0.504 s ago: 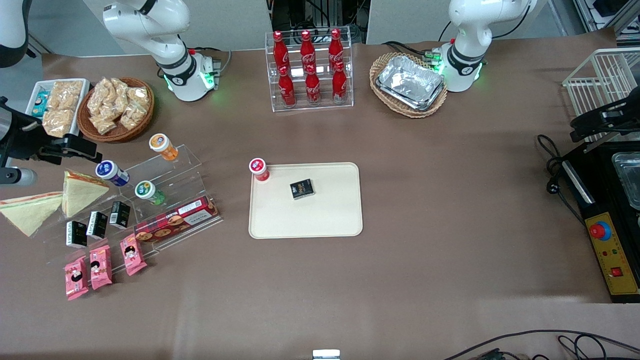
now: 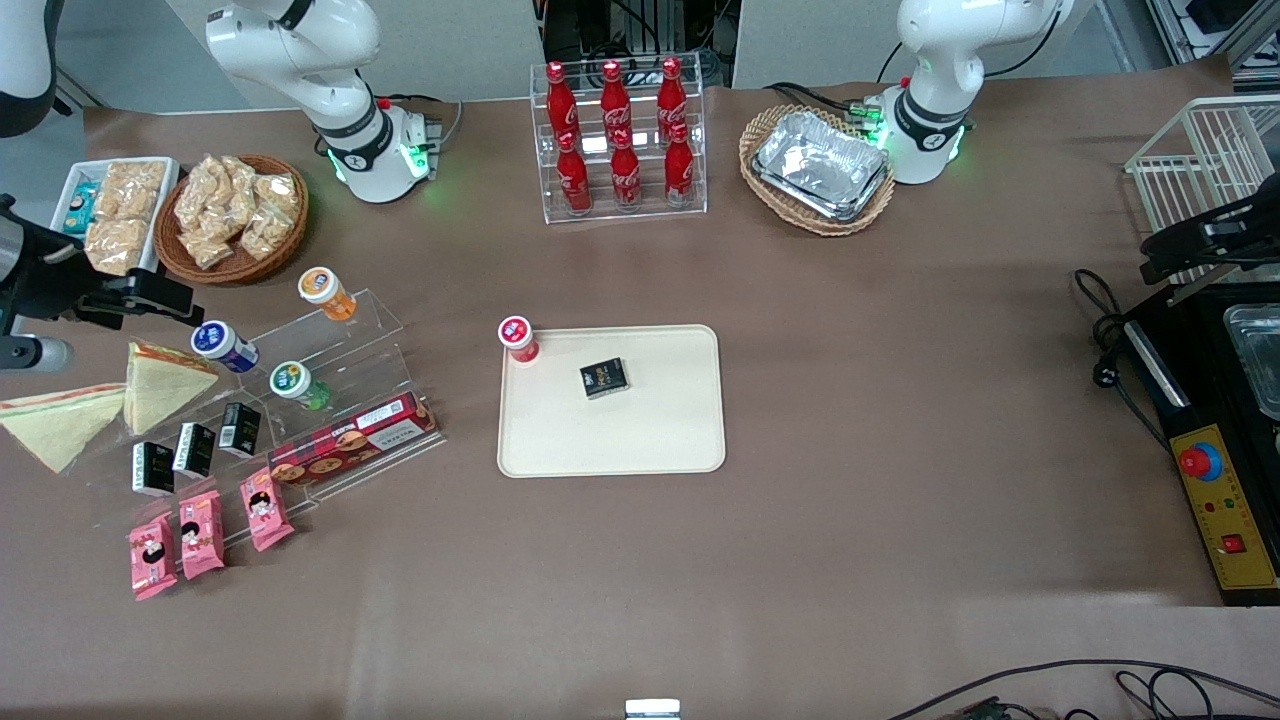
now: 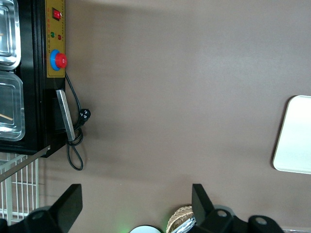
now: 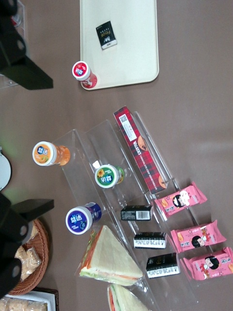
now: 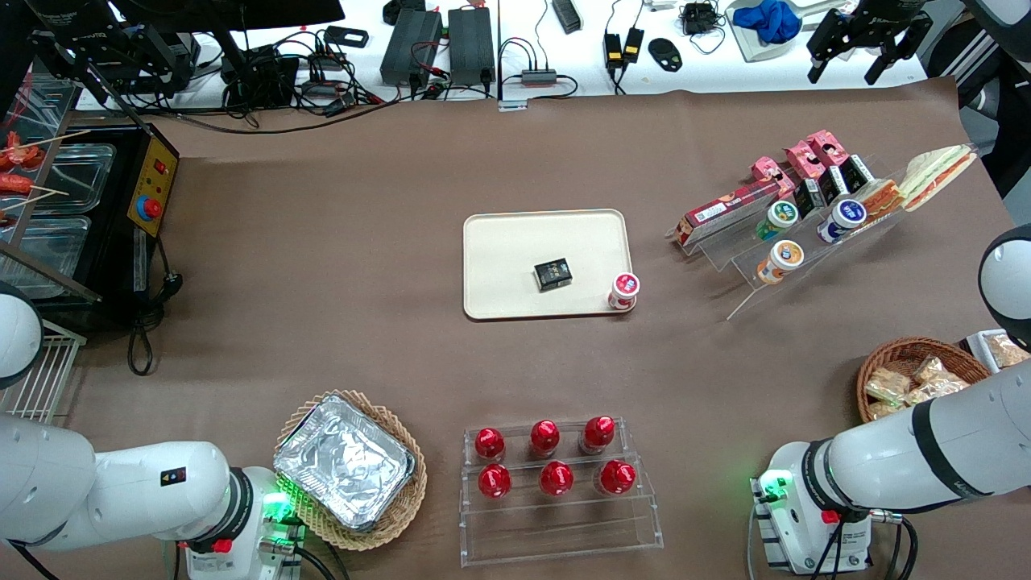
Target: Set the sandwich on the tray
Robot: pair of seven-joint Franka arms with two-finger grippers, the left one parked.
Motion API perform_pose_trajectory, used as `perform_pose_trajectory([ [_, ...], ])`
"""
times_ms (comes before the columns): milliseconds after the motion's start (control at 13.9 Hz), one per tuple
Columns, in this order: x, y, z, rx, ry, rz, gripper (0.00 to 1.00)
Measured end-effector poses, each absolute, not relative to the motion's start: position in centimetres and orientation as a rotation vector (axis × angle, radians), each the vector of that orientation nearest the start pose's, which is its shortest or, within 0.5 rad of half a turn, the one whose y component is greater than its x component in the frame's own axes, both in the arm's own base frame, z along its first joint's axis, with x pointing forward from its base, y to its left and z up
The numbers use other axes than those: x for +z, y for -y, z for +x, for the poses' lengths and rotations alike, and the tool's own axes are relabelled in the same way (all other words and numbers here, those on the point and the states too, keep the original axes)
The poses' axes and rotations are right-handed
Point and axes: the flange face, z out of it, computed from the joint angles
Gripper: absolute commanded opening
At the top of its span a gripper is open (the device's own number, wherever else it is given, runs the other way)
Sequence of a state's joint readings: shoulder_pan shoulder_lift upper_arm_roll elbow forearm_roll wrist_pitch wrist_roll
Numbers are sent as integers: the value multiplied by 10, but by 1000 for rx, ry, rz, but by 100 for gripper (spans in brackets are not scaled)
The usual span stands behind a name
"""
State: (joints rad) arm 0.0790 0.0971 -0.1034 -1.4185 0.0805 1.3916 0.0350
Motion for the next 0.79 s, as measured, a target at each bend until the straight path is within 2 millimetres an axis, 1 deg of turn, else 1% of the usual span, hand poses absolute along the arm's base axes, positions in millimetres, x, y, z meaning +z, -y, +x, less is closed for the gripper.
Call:
perform_pose_trajectory([
  [216,625,21,566,197,-129,-3062,100],
  [360,624,30,565,203,-154,-3062,100],
  [432,624,40,565,203,-181,-3062,100],
  [504,624,54,563,201,-219,-3060,100],
  [791,624,134,550,186,-438,-3032,100],
])
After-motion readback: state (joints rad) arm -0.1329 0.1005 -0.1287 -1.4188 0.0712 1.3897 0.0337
